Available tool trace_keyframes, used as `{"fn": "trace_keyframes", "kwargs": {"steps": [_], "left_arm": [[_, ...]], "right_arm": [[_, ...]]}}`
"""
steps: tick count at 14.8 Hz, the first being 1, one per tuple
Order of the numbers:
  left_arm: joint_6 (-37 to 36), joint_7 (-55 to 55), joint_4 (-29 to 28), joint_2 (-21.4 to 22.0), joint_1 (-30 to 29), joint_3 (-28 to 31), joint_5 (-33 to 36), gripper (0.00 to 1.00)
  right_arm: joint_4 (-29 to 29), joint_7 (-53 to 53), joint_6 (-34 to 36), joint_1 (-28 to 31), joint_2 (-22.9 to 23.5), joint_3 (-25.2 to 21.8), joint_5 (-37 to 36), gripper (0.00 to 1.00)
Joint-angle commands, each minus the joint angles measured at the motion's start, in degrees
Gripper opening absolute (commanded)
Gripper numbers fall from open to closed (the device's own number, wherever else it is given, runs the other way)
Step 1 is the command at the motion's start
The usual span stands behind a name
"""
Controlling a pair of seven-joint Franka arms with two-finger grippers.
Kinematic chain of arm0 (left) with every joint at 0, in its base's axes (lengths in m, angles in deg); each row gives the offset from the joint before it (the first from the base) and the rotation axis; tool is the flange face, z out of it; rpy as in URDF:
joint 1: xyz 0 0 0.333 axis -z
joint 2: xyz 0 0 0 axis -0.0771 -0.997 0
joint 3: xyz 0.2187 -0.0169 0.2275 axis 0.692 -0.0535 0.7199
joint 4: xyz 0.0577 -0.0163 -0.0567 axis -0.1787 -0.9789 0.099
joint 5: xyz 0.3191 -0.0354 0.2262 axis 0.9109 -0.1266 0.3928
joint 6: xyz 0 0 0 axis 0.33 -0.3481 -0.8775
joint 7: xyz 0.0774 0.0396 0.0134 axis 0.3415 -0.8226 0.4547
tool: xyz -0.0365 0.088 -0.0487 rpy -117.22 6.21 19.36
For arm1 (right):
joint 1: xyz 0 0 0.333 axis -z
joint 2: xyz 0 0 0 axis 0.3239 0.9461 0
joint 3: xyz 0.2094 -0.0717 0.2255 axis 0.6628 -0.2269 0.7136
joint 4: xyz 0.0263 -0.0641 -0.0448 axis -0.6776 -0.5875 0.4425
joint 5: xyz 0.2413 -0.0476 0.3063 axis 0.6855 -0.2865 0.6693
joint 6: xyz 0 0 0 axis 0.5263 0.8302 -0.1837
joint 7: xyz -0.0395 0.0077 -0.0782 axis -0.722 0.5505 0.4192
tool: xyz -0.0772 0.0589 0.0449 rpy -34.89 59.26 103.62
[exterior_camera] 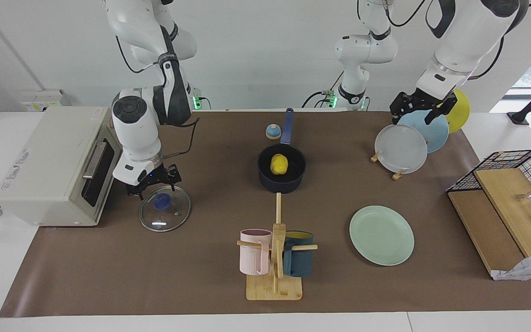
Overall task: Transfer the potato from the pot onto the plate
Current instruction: 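Set the glass lid down beside the toaster while the left gripper approaches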
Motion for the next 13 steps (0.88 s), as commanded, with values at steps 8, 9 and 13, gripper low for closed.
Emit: {"fn": "trace_keyframes", "kwargs": {"steps": [8,9,13], "left_arm": [[8.65,21.37,-10.99,4.15,15.79,0.28,-0.48,1.00],[10.49,23.48,-12.13,4.06,17.11,0.28,-0.57,1.00],[17.61,30.60,-16.10,3.27,21.87,0.28,-0.57,1.00]], "right_arm": [[5.83,9.54,26.51,0.99,-13.15,0.58,3.94,1.00],[6.09,9.80,27.14,1.08,-13.68,0.49,5.16,1.00],[6.18,11.91,27.67,3.97,-13.51,0.57,7.81,1.00]]}}
